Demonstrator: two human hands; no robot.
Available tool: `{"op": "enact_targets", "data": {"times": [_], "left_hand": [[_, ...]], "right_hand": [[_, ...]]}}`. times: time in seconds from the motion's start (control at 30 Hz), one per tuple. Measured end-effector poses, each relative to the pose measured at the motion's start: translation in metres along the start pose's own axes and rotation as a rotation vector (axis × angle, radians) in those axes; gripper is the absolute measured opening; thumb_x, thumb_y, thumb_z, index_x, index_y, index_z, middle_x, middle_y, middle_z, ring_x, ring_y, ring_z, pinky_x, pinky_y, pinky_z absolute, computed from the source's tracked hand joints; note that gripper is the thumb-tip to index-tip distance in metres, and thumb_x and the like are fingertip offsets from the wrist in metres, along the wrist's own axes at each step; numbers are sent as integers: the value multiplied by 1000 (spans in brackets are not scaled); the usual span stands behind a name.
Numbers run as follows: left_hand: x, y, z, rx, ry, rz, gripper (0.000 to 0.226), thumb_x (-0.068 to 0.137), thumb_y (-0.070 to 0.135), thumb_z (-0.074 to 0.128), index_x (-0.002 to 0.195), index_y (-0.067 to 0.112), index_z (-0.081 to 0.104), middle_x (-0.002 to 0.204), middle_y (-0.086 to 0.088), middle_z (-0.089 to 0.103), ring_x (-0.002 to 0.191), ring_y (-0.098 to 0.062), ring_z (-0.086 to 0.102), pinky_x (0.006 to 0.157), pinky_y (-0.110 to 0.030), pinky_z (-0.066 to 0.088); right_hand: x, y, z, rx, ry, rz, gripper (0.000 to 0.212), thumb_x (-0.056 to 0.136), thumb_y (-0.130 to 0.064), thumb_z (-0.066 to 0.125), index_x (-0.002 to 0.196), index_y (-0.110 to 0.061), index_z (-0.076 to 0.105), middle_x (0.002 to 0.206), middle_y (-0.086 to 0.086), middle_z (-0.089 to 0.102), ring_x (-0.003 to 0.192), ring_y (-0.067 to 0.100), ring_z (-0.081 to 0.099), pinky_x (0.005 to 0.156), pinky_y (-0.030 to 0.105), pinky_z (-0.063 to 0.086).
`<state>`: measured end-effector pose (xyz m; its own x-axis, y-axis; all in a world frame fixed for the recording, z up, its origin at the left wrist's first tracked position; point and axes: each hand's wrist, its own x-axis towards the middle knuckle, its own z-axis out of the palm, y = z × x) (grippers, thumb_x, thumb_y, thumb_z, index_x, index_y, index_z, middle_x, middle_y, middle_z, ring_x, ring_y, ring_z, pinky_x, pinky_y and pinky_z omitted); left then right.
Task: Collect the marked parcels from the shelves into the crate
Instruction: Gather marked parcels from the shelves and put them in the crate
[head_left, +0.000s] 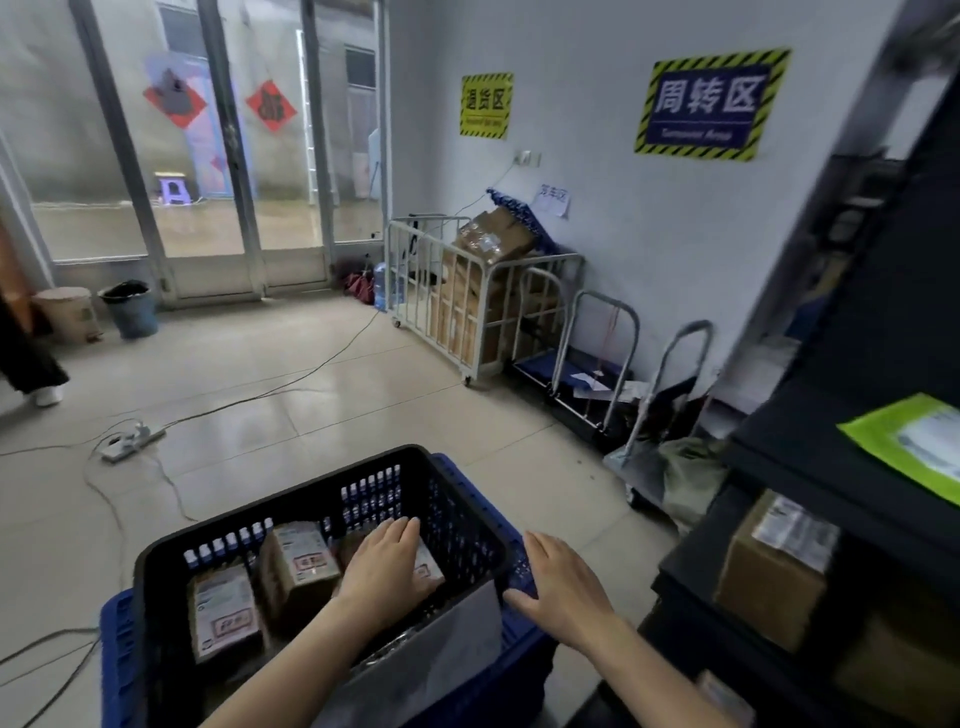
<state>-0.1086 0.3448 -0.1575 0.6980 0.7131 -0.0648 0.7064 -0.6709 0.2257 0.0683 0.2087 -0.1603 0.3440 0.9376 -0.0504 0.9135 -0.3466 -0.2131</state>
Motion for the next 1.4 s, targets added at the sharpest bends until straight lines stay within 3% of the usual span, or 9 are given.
{"op": "enact_targets", "data": {"times": [0.27,0.43,0.8,1.4], "left_hand": [[-23,104,2,2,-5,201,79,89,50,52,149,13,17,155,-1,24,144,-18,19,116,-31,21],[-64,183,9,-19,-99,332,79,91,48,50,150,13,10,158,-1,16,146,-18,13,119,-33,18],[-172,321,31,-72,-126,572,77,88,46,53,149,15,17,156,-1,23,143,-20,20,115,-35,27],[-347,561,86,-39,-315,1133,73,92,40,51,150,15,15,155,-2,24,144,-20,19,115,-33,24]], "right_hand": [[-116,63,-34,64,74,270,80,87,-51,49,148,-12,15,155,6,21,142,19,21,115,32,20],[-209,95,-51,87,109,416,78,90,-50,49,149,-15,12,157,2,16,144,18,15,115,32,19],[-404,132,-65,65,208,673,78,90,-51,47,150,-16,10,157,1,15,144,17,15,115,32,20],[-707,170,-64,96,360,1245,75,93,-50,43,149,-13,10,156,4,17,142,18,19,113,31,26]]}}
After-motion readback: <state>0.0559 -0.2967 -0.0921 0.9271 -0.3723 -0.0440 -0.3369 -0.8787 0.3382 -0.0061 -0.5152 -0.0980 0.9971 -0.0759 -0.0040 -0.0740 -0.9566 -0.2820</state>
